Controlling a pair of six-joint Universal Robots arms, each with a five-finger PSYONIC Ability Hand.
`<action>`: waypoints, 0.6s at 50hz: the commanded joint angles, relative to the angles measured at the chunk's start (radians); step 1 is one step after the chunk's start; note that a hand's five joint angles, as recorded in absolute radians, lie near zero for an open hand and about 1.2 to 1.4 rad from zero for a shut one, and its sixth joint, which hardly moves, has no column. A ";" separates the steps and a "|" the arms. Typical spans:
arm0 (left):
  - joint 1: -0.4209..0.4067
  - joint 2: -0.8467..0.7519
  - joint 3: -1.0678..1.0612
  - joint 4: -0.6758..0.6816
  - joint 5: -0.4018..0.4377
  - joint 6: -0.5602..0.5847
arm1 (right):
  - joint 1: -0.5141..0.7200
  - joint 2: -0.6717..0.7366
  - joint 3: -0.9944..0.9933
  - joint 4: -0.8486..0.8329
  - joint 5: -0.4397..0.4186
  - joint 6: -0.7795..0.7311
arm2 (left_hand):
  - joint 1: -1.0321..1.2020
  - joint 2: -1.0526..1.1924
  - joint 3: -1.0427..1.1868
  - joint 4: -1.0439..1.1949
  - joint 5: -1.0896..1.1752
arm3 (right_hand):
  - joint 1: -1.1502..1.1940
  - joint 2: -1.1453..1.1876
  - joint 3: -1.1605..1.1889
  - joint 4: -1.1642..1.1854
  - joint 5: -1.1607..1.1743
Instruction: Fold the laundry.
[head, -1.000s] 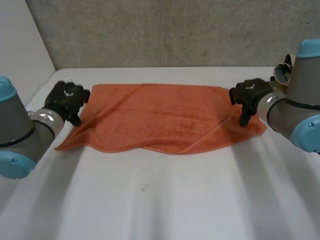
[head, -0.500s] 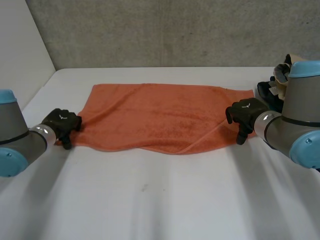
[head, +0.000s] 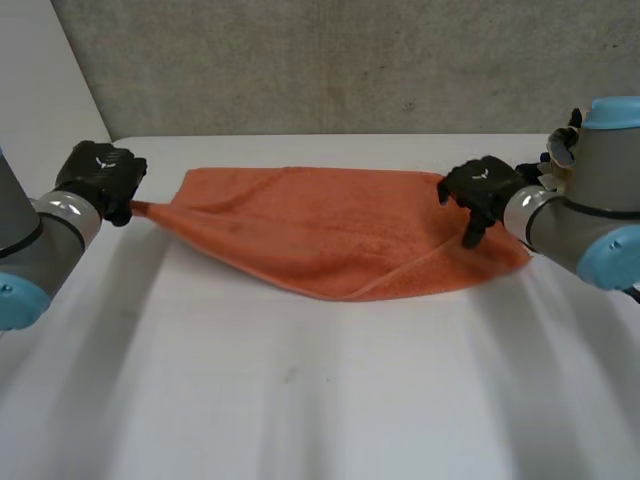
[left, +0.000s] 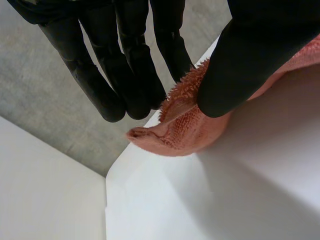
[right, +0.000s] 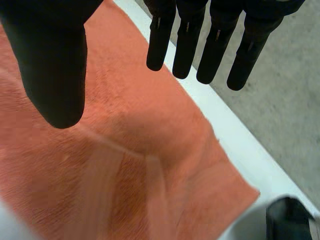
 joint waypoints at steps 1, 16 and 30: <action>-0.014 0.018 -0.029 0.000 0.004 -0.003 | -0.011 0.227 -0.339 0.133 -0.084 -0.028 | 0.231 0.202 0.208 0.202 0.241 | 0.010 0.030 0.029 0.033 0.063; -0.021 0.037 -0.003 -0.002 -0.003 -0.046 | -0.049 0.362 -0.464 0.201 -0.093 -0.151 | 0.231 0.202 0.208 0.202 0.241 | 0.054 0.074 0.073 0.078 0.107; -0.013 0.031 0.004 -0.002 -0.003 -0.048 | -0.078 0.362 -0.411 0.186 -0.087 -0.151 | 0.231 0.202 0.208 0.202 0.241 | 0.337 0.357 0.357 0.361 0.391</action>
